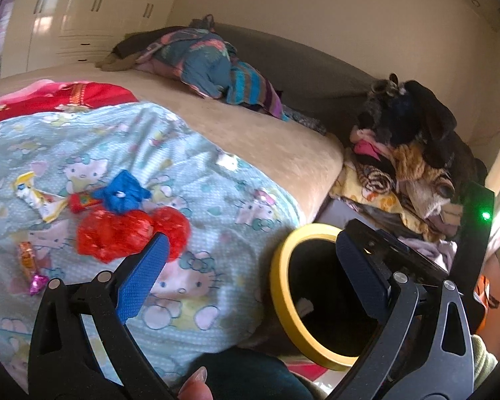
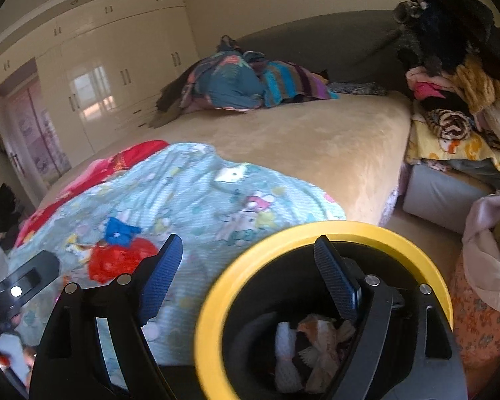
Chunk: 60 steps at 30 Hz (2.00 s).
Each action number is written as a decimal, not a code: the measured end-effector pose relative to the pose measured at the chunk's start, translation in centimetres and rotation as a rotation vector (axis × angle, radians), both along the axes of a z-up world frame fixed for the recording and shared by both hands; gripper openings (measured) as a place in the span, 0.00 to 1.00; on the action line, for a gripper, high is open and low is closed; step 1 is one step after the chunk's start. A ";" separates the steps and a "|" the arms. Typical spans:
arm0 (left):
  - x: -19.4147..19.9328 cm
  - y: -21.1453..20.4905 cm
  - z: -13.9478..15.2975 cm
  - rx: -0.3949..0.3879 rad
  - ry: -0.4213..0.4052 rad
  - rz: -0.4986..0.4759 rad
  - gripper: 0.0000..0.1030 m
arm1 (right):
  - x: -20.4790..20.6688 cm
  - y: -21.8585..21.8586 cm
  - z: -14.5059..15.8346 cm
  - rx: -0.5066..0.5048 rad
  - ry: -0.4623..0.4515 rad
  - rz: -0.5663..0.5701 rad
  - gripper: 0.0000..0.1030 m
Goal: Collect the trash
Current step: 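Move both tools back from the bin to the trash pile, then grasp the orange-purple candy wrapper with the left tool while the right tool grasps the red plastic bag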
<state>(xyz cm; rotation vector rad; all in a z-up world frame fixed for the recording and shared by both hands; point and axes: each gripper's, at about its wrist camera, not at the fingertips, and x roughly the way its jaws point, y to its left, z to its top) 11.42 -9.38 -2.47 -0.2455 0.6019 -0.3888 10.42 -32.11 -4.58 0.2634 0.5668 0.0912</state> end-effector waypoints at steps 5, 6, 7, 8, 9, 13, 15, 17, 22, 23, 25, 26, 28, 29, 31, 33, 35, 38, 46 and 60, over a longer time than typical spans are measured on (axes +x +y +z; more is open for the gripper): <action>0.2 2.2 0.5 -0.020 -0.008 0.069 0.89 | -0.6 1.8 1.0 -0.013 -0.035 0.041 0.84; 0.2 2.6 0.5 -0.025 -0.009 0.080 0.89 | -0.6 2.0 1.2 -0.014 -0.039 0.051 0.84; 0.3 3.0 0.6 -0.029 -0.010 0.095 0.89 | -0.7 2.4 1.3 -0.016 -0.043 0.061 0.84; 0.2 3.4 0.7 -0.032 -0.013 0.110 0.89 | -0.8 2.7 1.5 -0.019 -0.048 0.070 0.84; 0.2 3.8 0.7 -0.034 -0.015 0.122 0.89 | -0.9 3.0 1.7 -0.020 -0.054 0.078 0.84; 0.2 5.3 1.2 -0.043 -0.027 0.170 0.89 | -1.3 4.0 2.0 -0.026 -0.067 0.107 0.85; 0.1 5.9 1.4 -0.044 -0.035 0.189 0.89 | -1.3 4.7 2.1 -0.029 -0.071 0.121 0.85; -0.1 6.8 1.8 -0.042 -0.051 0.212 0.89 | -1.4 5.2 2.1 -0.032 -0.075 0.132 0.86; -0.5 8.9 2.7 -0.019 -0.087 0.272 0.89 | -1.5 6.4 1.9 -0.038 -0.079 0.154 0.87; -0.5 9.4 2.9 -0.015 -0.093 0.286 0.89 | -1.5 6.7 1.9 -0.039 -0.079 0.158 0.87; -0.6 10.5 3.1 -0.005 -0.101 0.316 0.89 | -1.4 7.3 1.9 -0.045 -0.077 0.174 0.87; -0.6 11.0 3.1 -0.003 -0.103 0.333 0.89 | -1.3 7.6 1.8 -0.049 -0.078 0.178 0.87; -0.5 12.3 3.1 -0.010 -0.095 0.367 0.89 | -1.2 8.2 1.7 -0.051 -0.077 0.190 0.87; -0.4 12.9 3.1 -0.016 -0.091 0.377 0.89 | -1.1 8.6 1.6 -0.056 -0.078 0.199 0.87; -0.3 14.3 2.8 -0.025 -0.068 0.410 0.89 | -0.9 9.4 1.6 -0.065 -0.080 0.217 0.87; -0.3 15.4 2.5 -0.032 -0.054 0.437 0.89 | -0.8 10.2 1.4 -0.069 -0.079 0.238 0.87; -0.3 16.7 2.2 -0.042 -0.033 0.460 0.89 | -0.6 11.0 1.3 -0.077 -0.077 0.257 0.87; -0.1 18.4 1.7 -0.045 -0.002 0.484 0.89 | -0.3 12.3 0.9 -0.095 -0.074 0.284 0.87; 0.1 21.8 -0.6 -0.050 0.099 0.530 0.89 | 0.7 13.9 -0.1 -0.110 -0.057 0.290 0.91; 2.2 20.9 -5.1 -0.092 0.313 0.376 0.78 | 4.1 14.2 -2.9 -0.084 0.037 0.248 0.92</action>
